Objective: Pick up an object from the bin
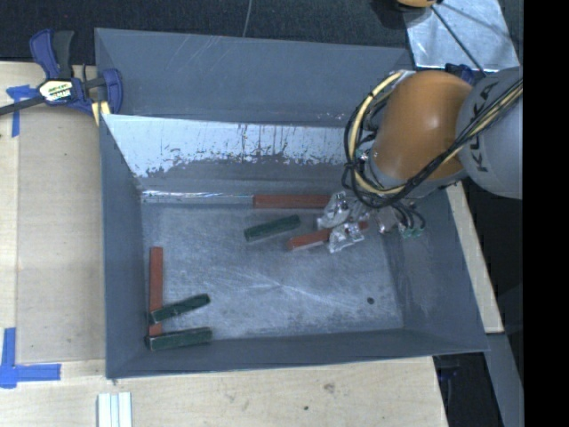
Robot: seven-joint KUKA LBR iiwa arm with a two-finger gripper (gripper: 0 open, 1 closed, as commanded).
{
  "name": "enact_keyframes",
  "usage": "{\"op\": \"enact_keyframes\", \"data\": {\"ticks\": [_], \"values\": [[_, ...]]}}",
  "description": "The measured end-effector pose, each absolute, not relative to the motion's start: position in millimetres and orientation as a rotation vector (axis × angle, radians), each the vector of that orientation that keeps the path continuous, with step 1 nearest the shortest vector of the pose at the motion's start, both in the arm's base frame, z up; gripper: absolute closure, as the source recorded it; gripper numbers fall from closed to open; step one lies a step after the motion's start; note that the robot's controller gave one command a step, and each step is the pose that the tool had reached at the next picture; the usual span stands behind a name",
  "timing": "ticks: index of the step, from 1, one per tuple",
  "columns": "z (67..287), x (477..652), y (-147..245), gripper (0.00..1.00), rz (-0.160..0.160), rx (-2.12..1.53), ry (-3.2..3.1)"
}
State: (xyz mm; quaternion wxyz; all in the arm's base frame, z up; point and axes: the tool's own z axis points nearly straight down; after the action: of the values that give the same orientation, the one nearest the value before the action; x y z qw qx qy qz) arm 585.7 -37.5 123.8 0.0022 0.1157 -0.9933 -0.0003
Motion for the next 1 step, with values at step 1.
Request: {"op": "enact_keyframes", "data": {"ticks": [1], "values": [[143.9, 587.3, -37.7, 1.0, 0.001, 0.363, -3.122]]}}
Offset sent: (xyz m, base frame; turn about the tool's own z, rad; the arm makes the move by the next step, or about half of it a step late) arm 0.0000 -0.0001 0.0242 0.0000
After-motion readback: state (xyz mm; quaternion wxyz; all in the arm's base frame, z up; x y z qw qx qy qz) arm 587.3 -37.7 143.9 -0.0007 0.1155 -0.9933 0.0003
